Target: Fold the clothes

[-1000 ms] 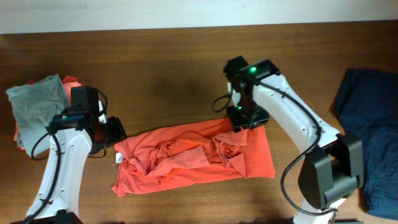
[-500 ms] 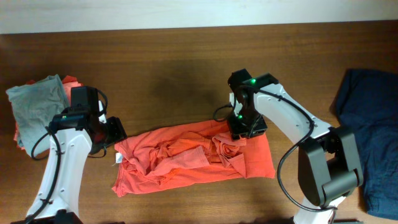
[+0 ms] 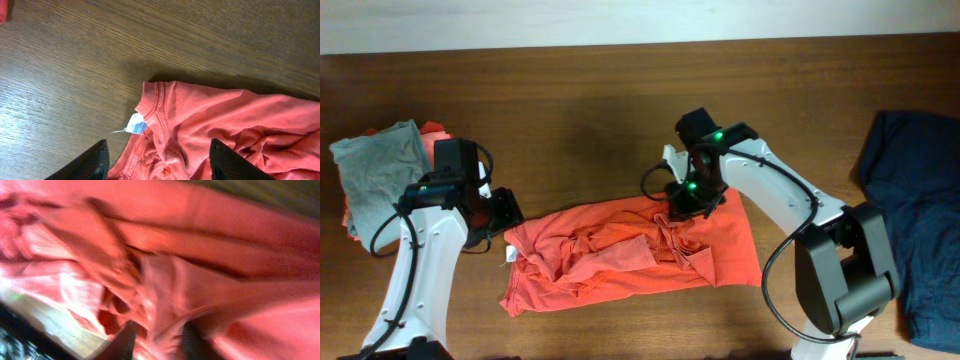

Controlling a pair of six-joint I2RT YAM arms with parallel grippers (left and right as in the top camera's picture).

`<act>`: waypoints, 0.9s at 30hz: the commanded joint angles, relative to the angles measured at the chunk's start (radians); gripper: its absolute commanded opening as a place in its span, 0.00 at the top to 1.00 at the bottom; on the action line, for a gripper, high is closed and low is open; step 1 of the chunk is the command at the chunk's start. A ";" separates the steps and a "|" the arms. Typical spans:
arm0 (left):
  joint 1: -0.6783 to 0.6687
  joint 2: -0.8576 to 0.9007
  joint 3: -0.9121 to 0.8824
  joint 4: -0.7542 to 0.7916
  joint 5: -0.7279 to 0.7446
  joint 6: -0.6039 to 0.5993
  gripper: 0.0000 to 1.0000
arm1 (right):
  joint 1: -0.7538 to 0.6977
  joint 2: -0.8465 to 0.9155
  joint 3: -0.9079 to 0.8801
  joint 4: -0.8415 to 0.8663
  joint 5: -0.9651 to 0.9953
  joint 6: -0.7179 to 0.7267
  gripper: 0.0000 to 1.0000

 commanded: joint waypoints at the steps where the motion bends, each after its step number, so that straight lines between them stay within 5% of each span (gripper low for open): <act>1: 0.006 -0.011 0.019 0.000 0.007 0.013 0.36 | 0.026 0.007 -0.004 0.075 -0.074 -0.045 0.49; 4: 0.006 -0.011 0.019 -0.003 0.007 0.013 0.36 | 0.028 0.007 -0.004 0.125 -0.074 -0.045 0.40; 20: 0.006 -0.011 0.019 -0.006 0.007 0.036 0.36 | -0.054 -0.132 0.061 -0.005 0.099 -0.040 0.32; 24: 0.006 -0.011 0.019 -0.006 0.007 0.035 0.36 | -0.084 -0.184 0.061 -0.057 0.150 -0.005 0.33; 27: 0.006 -0.011 0.019 -0.006 0.007 0.036 0.36 | -0.092 -0.175 0.054 -0.094 0.160 0.001 0.46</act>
